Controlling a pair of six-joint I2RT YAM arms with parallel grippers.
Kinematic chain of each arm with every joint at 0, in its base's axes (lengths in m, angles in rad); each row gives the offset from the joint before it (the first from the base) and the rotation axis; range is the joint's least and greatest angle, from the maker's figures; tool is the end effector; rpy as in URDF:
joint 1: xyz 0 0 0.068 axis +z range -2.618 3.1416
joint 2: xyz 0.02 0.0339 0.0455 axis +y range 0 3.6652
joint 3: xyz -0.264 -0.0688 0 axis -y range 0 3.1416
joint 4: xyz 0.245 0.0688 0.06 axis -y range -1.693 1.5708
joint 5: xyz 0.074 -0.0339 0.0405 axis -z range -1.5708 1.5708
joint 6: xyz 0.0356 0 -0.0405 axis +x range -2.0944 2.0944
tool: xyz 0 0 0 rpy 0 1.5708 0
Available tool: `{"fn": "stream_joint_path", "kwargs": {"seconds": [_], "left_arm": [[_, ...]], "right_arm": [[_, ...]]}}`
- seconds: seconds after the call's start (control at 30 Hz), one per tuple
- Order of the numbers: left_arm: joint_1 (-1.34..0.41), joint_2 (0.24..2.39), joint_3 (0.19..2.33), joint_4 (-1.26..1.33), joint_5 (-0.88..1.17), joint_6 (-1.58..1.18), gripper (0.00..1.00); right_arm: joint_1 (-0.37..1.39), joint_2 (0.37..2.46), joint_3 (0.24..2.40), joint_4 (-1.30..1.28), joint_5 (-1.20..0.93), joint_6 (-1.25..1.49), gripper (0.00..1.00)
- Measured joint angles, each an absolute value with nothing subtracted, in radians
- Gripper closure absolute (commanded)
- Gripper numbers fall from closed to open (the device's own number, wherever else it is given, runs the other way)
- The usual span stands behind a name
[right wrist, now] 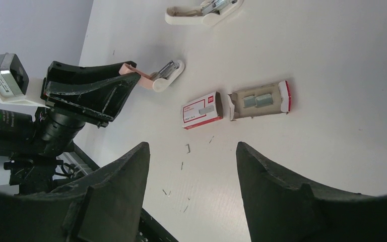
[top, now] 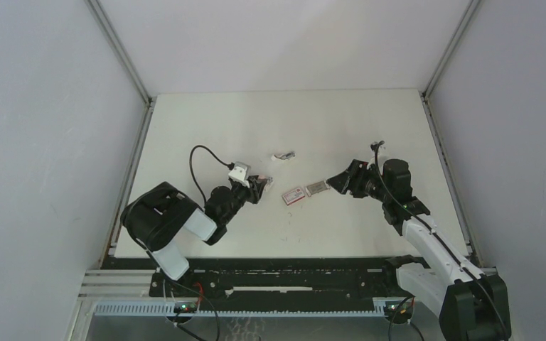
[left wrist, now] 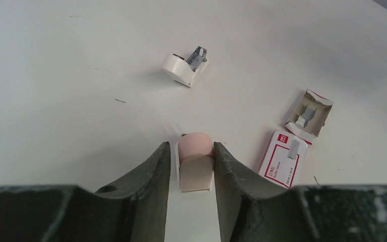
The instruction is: Load the staples into the stapler
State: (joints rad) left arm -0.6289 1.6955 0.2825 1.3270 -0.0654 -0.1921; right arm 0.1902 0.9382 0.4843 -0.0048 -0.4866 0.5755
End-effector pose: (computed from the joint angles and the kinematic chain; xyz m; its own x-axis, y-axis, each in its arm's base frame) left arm 0.2114 -0.1509 0.1335 -0.1702 -0.1118 -0.9790 0.5113 0.8393 -0.1847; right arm 0.1981 0.0551 0.2262 -0.6798 0.3590 -0.6395 -0.2490 0.7072 0.6617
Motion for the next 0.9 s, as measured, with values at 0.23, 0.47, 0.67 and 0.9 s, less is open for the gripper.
{"fn": "stream_joint_path", "kwargs": {"seconds": [0.23, 0.47, 0.67, 0.9], "left_arm": [[-0.629, 1.695, 0.282, 1.331, -0.059, -0.192, 0.4], [-0.63, 1.658, 0.255, 1.33, -0.049, -0.207, 0.26], [-0.63, 1.447, 0.212, 1.229, -0.049, -0.273, 0.25], [-0.625, 1.07, 0.379, 0.62, -0.142, -0.352, 0.0]], "right_arm": [[0.19, 0.939, 0.484, 0.002, -0.48, 0.565, 0.37], [0.189, 0.939, 0.484, 0.003, -0.478, 0.554, 0.34], [0.189, 0.916, 0.484, -0.025, -0.454, 0.493, 0.33], [0.213, 0.894, 0.486, -0.082, -0.327, 0.443, 0.36]]}}
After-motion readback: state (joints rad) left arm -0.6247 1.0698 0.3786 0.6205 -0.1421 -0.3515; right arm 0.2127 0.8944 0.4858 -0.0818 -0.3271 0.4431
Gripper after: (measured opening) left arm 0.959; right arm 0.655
